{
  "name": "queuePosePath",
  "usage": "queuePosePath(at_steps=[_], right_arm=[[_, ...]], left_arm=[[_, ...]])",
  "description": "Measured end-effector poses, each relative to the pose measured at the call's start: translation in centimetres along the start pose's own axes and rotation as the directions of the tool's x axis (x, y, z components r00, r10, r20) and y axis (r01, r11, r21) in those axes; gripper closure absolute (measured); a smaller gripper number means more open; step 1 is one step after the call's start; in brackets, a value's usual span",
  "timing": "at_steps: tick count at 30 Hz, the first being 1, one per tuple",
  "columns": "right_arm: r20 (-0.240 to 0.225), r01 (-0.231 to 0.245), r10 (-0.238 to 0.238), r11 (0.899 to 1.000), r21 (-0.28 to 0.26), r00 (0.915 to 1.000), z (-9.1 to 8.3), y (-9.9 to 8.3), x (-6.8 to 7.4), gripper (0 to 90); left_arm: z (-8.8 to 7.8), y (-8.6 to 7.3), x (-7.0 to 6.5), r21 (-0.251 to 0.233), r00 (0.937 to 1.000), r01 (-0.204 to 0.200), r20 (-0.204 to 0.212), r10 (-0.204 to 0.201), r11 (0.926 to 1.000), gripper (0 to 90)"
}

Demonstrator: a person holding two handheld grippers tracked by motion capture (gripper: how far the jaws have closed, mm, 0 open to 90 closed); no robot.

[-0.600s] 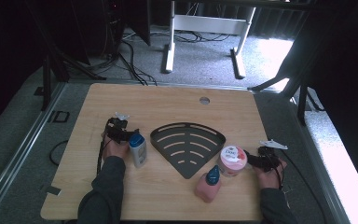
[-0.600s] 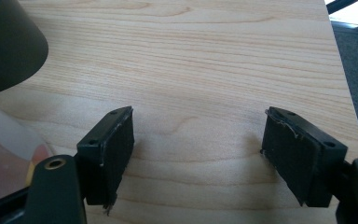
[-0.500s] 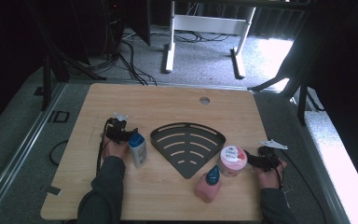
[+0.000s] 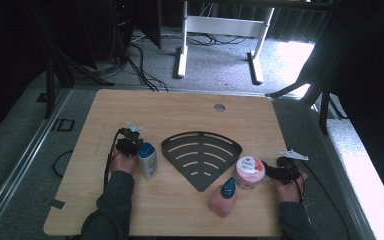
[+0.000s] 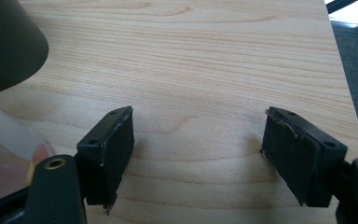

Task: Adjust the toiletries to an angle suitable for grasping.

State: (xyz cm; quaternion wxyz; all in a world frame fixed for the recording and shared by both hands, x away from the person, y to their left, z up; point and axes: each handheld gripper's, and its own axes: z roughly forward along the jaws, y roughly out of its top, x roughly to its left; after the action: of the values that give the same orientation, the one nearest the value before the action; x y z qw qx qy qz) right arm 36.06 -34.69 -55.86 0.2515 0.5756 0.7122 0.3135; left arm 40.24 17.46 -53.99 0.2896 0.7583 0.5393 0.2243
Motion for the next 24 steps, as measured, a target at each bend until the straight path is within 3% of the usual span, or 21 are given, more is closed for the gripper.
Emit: queuePosePath(at_steps=[4,7,12,18,24], right_arm=[[0.000,0.001,-0.001,1.000,0.000,1.0000,0.0,0.0,0.0,24.7],[0.000,0.002,-0.002,1.000,0.001,1.0000,0.0,0.0,0.0,24.7],[0.000,0.002,-0.002,1.000,0.001,1.0000,0.0,0.0,0.0,24.7],[0.000,0.002,-0.002,1.000,0.000,1.0000,0.0,0.0,0.0,24.7],[0.000,0.002,-0.002,1.000,0.000,1.0000,0.0,0.0,0.0,24.7]], left_arm=[[-1.6,-0.2,-0.4,-0.028,0.9998,-0.020,0.001,0.020,0.9994,90.0],[-2.6,-0.6,-0.1,-0.048,0.9998,0.011,0.019,-0.010,0.9988,90.0],[-4.3,-1.5,-0.3,-0.074,0.9995,-0.002,0.031,0.005,0.9972,90.0],[-6.2,-2.9,0.0,-0.111,0.9987,0.029,0.044,-0.024,0.9934,89.9],[-7.6,-4.7,-0.1,-0.118,0.9991,0.027,0.035,-0.023,0.9926,90.0]])
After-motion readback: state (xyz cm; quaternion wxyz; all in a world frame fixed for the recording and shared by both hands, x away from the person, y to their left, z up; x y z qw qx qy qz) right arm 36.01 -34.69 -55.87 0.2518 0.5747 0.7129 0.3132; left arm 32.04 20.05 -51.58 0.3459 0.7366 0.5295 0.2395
